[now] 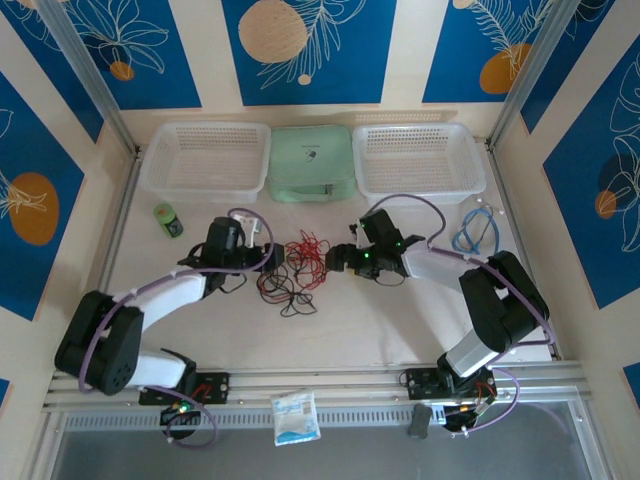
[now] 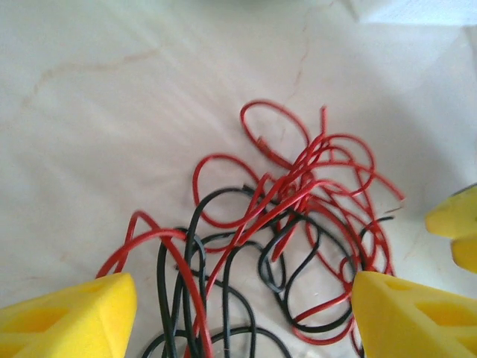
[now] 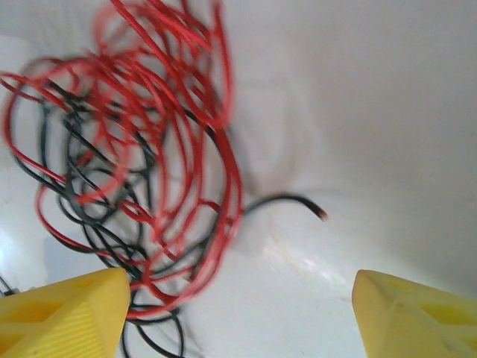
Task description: Untangle the cables
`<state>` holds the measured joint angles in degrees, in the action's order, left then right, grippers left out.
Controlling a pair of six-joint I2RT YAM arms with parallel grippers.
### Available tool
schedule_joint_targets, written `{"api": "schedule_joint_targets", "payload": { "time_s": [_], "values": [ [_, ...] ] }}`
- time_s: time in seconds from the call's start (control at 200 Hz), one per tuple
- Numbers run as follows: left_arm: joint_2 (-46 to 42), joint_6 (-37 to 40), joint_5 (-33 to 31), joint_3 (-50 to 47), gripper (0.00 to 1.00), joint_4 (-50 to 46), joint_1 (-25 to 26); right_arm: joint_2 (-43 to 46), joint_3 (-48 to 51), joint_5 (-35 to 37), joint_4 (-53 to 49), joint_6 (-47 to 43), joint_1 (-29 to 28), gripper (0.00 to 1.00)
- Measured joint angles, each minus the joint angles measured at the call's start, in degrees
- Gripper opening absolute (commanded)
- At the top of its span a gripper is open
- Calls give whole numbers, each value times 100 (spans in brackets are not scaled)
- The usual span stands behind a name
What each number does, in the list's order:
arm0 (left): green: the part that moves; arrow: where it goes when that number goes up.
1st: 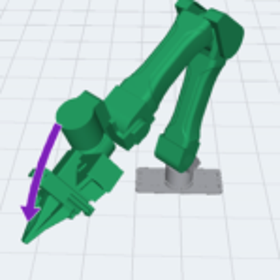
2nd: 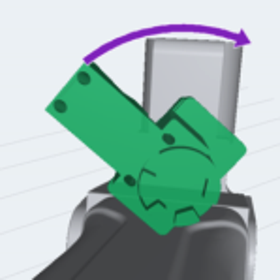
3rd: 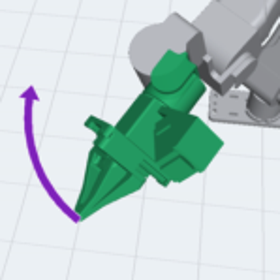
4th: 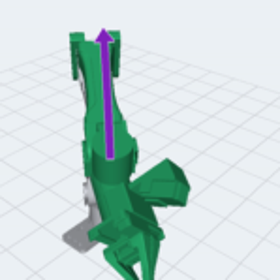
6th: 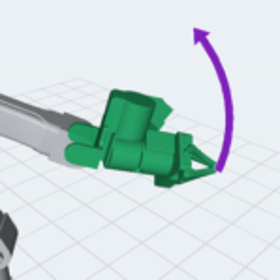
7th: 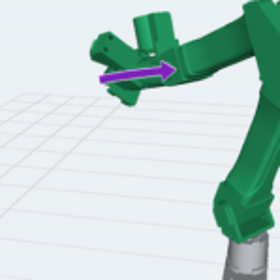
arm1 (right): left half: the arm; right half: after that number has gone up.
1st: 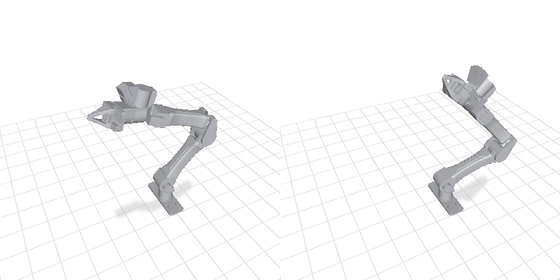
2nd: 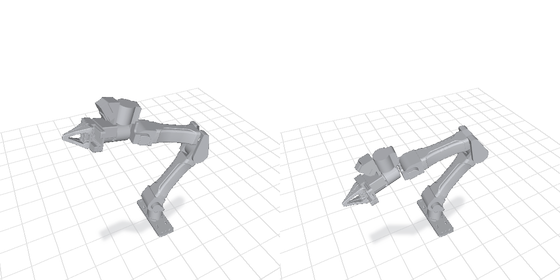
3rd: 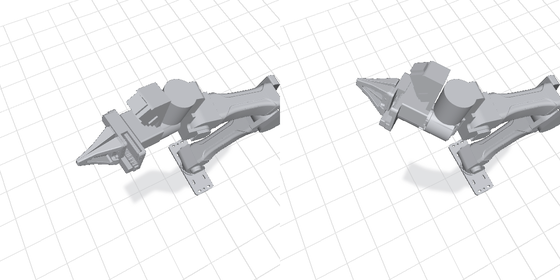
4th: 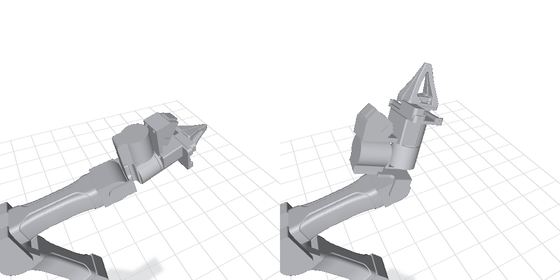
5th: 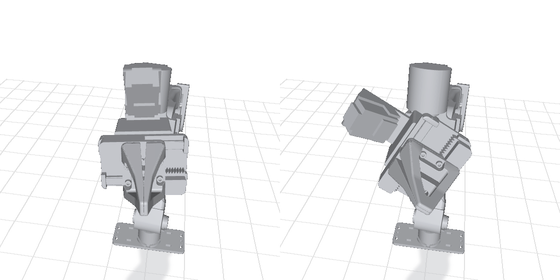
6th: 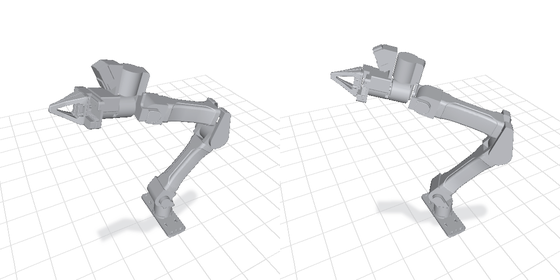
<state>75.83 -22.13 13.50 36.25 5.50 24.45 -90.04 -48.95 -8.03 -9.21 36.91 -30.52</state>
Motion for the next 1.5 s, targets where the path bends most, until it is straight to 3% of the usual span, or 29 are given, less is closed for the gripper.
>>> {"api": "schedule_joint_targets", "payload": {
  "time_s": [0.195, 0.42, 0.57, 0.59, 0.63, 0.785, 0.855, 0.91, 1.361, 1.441, 1.501],
  "values": [
    [-138, 63, -382, 262, 78, -483, 284, -400, -1104, 39, -356, -352, 0, 78],
    [603, 74, -1095, 271, 78, -706, 710, -1506, -2070, 186, -723, -483, -70, 77],
    [955, -94, -1735, 271, 72, -713, 748, -2223, -2564, 378, -986, -560, -205, 69],
    [988, -144, -1827, 271, 70, -713, 745, -2299, -2608, 380, -1008, -584, -232, 67],
    [1034, -170, -1989, 271, 56, -713, 745, -2411, -2671, 413, -1019, -568, -282, 61],
    [1217, -352, -2413, 291, 16, -704, 745, -2494, -2664, 560, -1027, -525, -393, 15],
    [1300, -361, -2564, 304, 5, -702, 745, -2468, -2538, 658, -960, -448, -413, 0],
    [1335, -374, -2656, 308, 0, -702, 745, -2350, -2328, 699, -857, -339, -407, 0],
    [1349, -459, -2826, 310, 0, -734, 745, -101, 251, 2153, -844, 1272, -304, 0],
    [1349, -476, -2715, 310, 2, -719, 745, 46, 415, 2310, -841, 1572, -376, 7],
    [1316, -485, -2647, 308, 10, -721, 745, 125, 450, 2441, -872, 1725, -415, 12]
  ]
}}
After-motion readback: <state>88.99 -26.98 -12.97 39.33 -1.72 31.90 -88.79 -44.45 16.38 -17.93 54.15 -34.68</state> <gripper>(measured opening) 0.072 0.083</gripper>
